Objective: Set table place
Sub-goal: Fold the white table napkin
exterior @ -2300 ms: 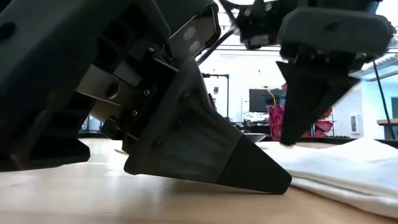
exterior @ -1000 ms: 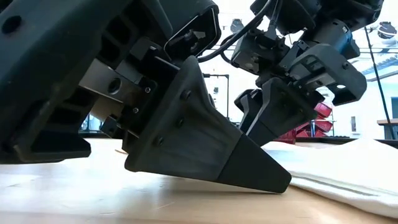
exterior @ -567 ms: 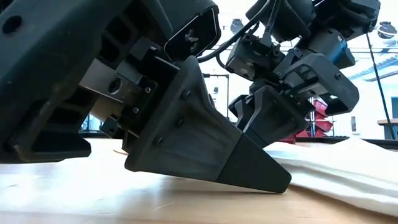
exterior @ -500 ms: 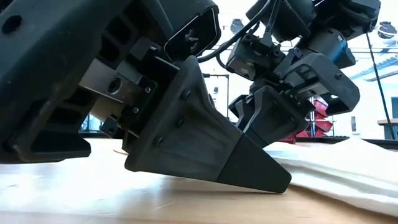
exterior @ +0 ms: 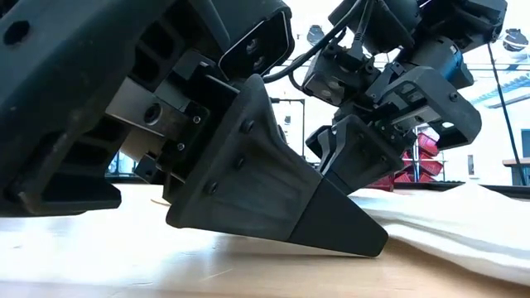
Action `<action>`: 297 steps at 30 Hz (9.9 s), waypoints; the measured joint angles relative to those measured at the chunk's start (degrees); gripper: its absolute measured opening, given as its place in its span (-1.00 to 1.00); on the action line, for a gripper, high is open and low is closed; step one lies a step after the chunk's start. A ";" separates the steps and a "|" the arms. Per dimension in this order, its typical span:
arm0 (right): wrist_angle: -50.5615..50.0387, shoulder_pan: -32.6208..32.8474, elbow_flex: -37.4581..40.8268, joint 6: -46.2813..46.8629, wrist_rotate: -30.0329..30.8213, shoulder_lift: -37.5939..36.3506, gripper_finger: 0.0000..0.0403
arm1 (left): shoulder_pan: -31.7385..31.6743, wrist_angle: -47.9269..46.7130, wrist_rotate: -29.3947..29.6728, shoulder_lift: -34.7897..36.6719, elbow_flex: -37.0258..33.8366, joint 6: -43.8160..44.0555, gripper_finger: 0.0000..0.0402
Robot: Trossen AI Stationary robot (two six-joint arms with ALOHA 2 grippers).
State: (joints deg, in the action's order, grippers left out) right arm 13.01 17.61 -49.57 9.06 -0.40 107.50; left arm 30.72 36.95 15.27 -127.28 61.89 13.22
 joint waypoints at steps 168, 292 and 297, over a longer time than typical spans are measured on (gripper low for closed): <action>-59.26 36.01 -26.79 54.81 14.62 2.38 -0.21 | 3.29 -21.23 8.68 7.26 7.80 -2.58 -0.31; -50.16 37.11 -22.12 77.14 26.40 7.10 -0.21 | -7.85 -11.51 0.26 7.83 9.40 7.11 -0.31; -53.83 37.89 -21.89 74.50 25.68 4.06 -0.21 | -9.82 -10.33 -0.22 2.60 9.27 7.30 -0.31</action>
State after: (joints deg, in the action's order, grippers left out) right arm -40.83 55.49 -71.46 83.56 25.28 111.56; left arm 20.90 26.62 15.05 -124.69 71.16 20.51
